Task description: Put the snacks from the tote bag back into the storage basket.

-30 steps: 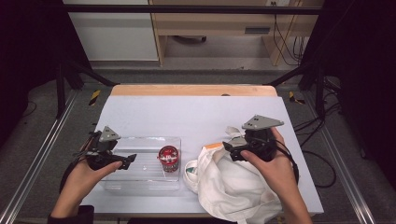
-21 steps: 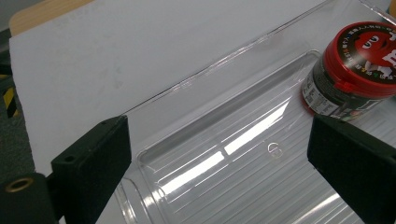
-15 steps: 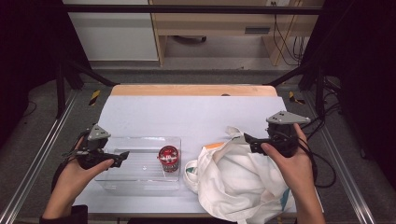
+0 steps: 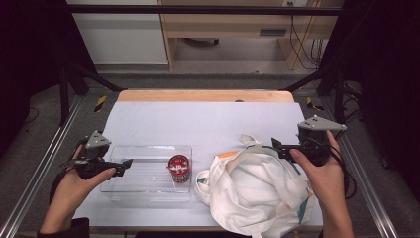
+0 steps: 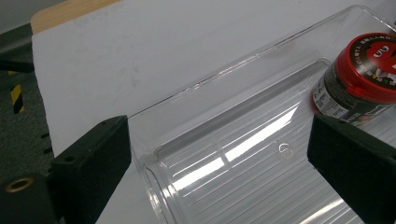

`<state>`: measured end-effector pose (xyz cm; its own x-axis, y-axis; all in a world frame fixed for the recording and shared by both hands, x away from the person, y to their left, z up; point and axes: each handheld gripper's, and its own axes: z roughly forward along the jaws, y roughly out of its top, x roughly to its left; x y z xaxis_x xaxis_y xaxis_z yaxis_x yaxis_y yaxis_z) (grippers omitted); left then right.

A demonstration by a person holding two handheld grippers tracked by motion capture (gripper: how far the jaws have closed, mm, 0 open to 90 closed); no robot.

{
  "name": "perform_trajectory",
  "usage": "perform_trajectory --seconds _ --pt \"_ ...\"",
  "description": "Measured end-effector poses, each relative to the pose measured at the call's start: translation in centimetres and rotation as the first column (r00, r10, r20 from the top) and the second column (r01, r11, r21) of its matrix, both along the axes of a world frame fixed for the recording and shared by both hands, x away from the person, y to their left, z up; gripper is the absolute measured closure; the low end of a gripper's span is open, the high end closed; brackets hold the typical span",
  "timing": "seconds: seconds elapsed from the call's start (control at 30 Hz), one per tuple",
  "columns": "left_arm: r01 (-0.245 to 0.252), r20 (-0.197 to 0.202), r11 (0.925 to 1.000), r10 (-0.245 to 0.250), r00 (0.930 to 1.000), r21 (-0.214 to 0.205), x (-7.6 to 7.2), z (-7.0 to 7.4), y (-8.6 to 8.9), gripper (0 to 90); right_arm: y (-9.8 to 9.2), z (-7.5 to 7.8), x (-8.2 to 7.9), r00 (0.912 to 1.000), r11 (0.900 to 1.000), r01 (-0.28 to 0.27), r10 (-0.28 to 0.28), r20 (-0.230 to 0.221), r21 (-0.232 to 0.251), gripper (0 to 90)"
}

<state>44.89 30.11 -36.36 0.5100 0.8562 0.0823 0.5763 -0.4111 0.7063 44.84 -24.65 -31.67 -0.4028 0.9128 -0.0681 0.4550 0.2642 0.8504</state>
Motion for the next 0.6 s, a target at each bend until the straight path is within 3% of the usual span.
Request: perform_trajectory --seconds 0.37,0.6 --pt "-0.036 0.012 0.9992 0.037 0.9993 -0.015 -0.1 0.2 1.2 6.3 -2.4 -0.2 0.0 0.9974 0.9974 0.072 -0.072 0.003 -0.004 11.3" --pt "-0.073 0.007 0.9972 0.073 0.9973 0.012 0.0 -0.1 1.9 6.3 -3.7 -0.9 0.3 0.9935 0.9934 0.113 -0.113 -0.015 -0.020 13.8"
